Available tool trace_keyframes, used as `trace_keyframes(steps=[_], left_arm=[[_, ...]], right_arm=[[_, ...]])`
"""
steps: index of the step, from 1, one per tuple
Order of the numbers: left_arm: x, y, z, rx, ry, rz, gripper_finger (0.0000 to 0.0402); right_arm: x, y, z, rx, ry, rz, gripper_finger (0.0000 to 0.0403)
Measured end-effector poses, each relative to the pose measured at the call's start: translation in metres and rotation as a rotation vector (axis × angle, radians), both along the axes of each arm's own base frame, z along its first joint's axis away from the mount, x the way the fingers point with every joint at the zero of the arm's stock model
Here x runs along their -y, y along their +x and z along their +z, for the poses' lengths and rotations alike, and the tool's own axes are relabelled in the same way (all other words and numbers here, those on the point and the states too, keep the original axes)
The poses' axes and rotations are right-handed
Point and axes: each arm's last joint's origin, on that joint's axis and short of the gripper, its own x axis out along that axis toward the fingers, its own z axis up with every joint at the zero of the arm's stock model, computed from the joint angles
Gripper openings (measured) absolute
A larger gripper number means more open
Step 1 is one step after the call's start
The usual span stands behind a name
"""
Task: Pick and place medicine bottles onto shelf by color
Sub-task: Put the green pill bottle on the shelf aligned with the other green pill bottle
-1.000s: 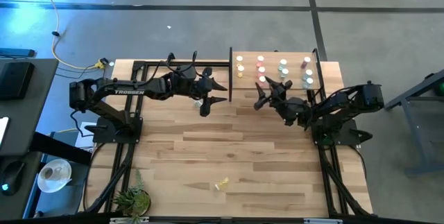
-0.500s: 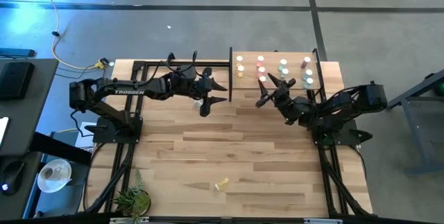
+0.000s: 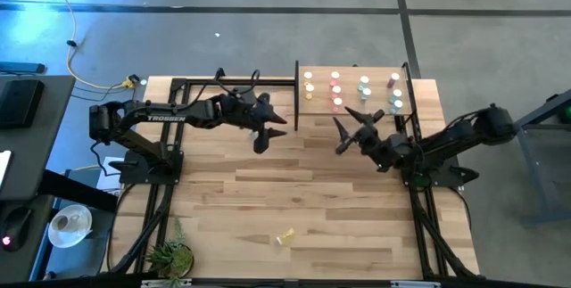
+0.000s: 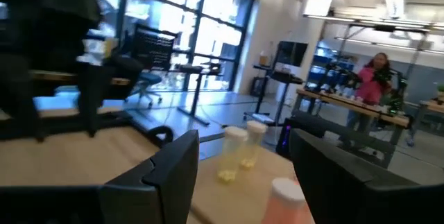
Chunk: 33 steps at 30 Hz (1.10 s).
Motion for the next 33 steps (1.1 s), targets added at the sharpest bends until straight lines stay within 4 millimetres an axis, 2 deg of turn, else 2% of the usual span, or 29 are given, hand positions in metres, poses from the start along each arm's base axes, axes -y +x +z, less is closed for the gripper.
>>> trace_keyframes(steps=[5,10,19,22,33], left_arm=[[0.002,-0.004,-0.008,-0.083,-0.058,0.011,0.0172],[0.009,-0.008,-0.017,-0.194,-0.109,0.065,0.0172],[0.023,-0.021,-0.033,-0.482,-0.018,0.171,0.0172],[0.024,-0.025,-0.038,-0.558,0.014,0.136,0.0172],[0.018,-0.016,-0.059,-0.688,0.191,0.022,0.0172]], right_arm=[[-0.016,-0.002,-0.002,-0.047,-0.009,0.075,0.0217],[-0.020,-0.002,-0.002,-0.073,-0.036,0.091,0.0217],[-0.020,-0.003,-0.004,-0.102,-0.032,0.047,0.0217],[-0.020,-0.002,-0.005,-0.107,-0.030,0.047,0.0217],[-0.020,-0.002,-0.005,-0.106,-0.029,0.047,0.0217]])
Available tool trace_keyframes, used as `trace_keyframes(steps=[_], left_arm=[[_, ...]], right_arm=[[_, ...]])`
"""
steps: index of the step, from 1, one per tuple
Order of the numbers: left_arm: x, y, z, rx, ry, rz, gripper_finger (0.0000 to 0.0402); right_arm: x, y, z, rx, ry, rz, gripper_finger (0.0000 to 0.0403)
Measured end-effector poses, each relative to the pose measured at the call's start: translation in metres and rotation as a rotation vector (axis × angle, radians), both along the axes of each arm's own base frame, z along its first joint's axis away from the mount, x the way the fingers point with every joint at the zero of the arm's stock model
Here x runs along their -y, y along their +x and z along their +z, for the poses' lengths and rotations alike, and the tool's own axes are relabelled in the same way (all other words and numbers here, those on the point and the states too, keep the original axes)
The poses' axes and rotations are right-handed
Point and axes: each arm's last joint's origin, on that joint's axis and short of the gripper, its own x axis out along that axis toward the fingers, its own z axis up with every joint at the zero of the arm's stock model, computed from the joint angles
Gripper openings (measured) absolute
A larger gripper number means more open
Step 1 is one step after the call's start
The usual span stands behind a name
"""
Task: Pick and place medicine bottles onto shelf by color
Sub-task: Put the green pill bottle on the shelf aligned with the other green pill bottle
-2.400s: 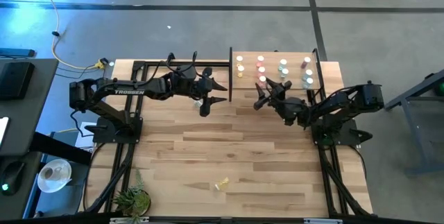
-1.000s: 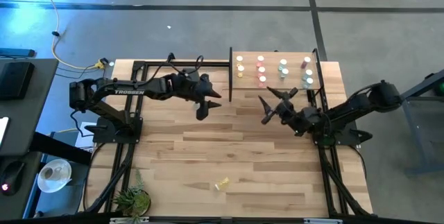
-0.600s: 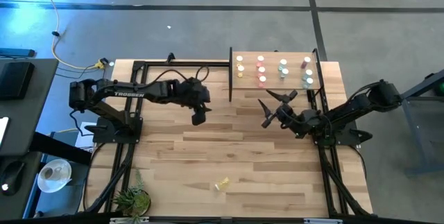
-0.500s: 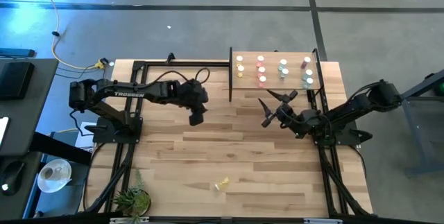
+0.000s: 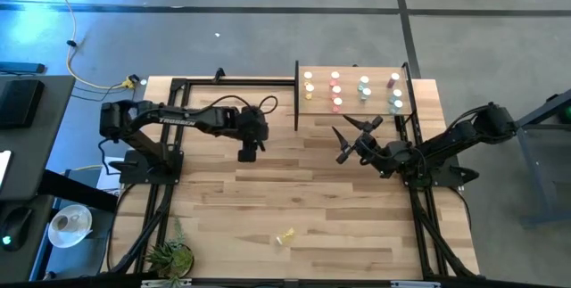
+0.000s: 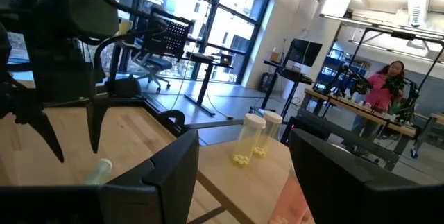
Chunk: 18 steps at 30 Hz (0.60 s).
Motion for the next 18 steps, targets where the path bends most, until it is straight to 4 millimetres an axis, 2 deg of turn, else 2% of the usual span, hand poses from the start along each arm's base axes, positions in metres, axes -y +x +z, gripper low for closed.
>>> trace_keyframes(steps=[9,18], left_arm=[[-0.011,0.006,0.004,-0.038,0.040,-0.032,0.0172],[-0.029,0.005,0.023,-0.043,0.042,-0.031,0.0172]], right_arm=[[0.000,0.000,0.000,-0.001,0.001,0.000,0.0217],[0.000,0.000,0.000,-0.002,0.001,0.000,0.0217]])
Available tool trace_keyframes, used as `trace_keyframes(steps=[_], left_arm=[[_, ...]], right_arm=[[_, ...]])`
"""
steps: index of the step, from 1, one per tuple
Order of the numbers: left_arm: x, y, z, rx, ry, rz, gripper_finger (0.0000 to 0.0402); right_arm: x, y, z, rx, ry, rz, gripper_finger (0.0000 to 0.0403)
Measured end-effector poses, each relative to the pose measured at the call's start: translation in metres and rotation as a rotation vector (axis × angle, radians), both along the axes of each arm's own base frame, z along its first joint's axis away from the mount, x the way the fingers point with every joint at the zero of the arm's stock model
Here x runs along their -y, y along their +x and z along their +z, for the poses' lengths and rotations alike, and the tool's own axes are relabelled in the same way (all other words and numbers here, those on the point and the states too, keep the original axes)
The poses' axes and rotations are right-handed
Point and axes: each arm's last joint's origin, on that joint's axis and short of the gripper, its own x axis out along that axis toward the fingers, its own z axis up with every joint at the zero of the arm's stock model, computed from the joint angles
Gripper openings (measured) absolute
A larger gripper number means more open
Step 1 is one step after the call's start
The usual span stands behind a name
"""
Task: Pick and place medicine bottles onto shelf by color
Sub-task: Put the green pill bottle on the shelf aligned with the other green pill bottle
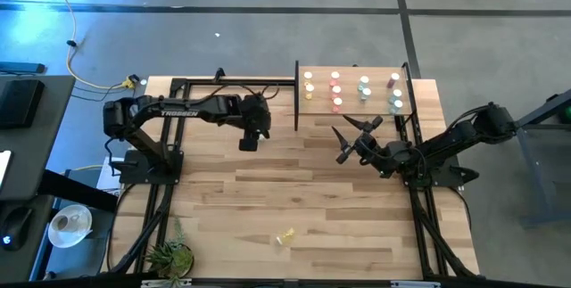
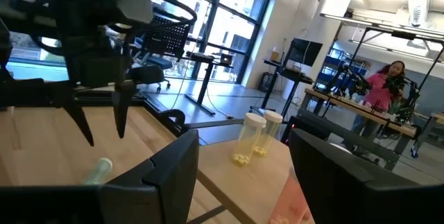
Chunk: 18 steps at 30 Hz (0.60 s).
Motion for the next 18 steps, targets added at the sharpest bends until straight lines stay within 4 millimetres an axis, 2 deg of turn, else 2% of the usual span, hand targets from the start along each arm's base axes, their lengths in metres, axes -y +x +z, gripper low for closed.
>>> trace_keyframes(steps=[5,18], left_arm=[[-0.008,-0.004,-0.004,0.000,-0.062,0.015,0.0172],[-0.013,0.004,-0.037,-0.122,-0.101,-0.018,0.0172]], right_arm=[[0.000,0.000,0.000,0.015,0.016,0.002,0.0217],[0.000,0.000,0.000,0.012,0.016,0.002,0.0217]])
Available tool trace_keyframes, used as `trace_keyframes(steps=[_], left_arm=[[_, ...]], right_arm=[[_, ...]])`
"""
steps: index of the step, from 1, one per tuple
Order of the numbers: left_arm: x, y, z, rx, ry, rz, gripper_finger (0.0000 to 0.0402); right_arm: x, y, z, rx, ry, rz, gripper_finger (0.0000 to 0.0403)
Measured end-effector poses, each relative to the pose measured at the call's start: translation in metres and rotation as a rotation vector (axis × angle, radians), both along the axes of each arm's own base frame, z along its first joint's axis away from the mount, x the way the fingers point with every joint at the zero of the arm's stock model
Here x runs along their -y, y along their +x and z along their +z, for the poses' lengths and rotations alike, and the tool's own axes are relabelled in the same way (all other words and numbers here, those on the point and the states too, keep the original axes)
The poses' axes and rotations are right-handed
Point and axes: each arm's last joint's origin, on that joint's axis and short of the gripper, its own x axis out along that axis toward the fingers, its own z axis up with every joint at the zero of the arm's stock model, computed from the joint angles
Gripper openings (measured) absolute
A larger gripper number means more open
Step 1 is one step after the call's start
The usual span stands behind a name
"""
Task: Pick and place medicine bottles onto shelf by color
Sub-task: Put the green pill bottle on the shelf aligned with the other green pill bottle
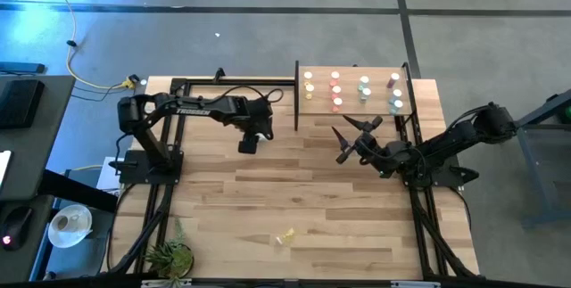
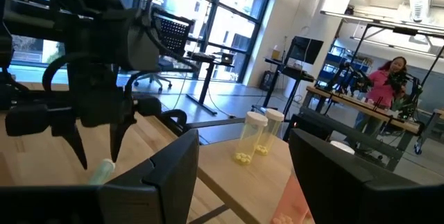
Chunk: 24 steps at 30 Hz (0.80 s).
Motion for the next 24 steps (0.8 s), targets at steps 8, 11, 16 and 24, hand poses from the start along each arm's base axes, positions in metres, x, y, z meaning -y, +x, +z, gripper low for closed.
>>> trace_keyframes(steps=[8,11,16,24], left_arm=[[0.001,0.002,-0.004,-0.017,0.003,-0.054,0.0172],[0.002,0.003,-0.004,-0.016,0.007,-0.066,0.0172],[0.000,0.007,-0.015,-0.032,-0.005,-0.065,0.0172],[-0.002,0.010,-0.034,-0.115,0.035,-0.044,0.0172]], right_arm=[[0.000,0.000,-0.001,-0.008,-0.002,0.000,0.0217],[0.000,0.000,-0.001,-0.010,-0.002,0.000,0.0217],[0.000,0.000,-0.001,-0.010,-0.002,0.000,0.0217],[0.000,0.000,-0.001,-0.010,-0.003,0.000,0.0217]])
